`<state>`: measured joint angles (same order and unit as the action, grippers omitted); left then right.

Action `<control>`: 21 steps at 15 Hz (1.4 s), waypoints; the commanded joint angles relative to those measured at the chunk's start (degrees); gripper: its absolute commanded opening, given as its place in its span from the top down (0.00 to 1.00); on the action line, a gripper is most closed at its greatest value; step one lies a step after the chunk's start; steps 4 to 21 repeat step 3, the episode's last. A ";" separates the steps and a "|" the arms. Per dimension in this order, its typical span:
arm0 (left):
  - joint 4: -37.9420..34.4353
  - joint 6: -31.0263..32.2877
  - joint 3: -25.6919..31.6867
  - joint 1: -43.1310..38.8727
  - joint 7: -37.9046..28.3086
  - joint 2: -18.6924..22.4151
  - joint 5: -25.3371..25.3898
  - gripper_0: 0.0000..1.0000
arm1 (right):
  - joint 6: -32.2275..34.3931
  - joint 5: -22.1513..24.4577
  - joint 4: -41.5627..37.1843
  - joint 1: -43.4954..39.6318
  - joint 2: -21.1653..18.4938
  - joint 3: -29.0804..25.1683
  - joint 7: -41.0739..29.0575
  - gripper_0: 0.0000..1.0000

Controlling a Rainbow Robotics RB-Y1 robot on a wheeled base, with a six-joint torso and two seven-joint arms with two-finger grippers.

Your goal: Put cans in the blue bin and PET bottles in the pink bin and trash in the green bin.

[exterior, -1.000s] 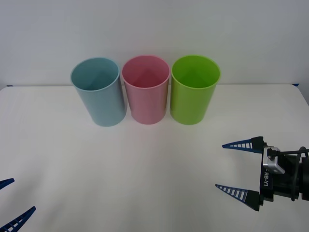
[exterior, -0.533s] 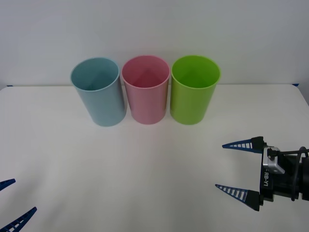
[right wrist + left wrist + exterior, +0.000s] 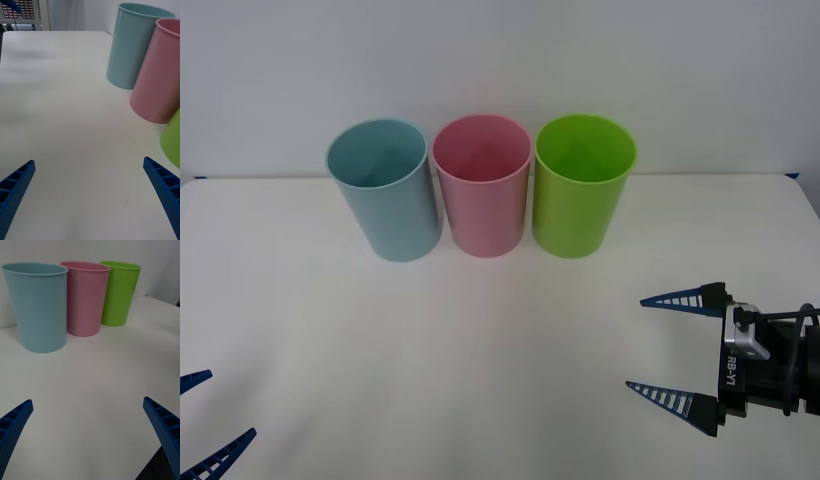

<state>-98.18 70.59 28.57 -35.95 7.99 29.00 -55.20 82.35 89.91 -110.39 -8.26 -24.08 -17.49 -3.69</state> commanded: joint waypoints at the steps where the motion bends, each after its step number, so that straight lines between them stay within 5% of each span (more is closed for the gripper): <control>1: 0.00 -0.01 0.00 0.00 0.00 0.00 0.00 0.00 | 0.00 0.00 0.00 0.00 0.00 0.00 0.00 0.00; 21: 0.00 -0.01 0.00 0.00 0.00 0.00 0.00 0.00 | 0.00 0.00 0.00 0.00 0.00 0.00 0.00 0.00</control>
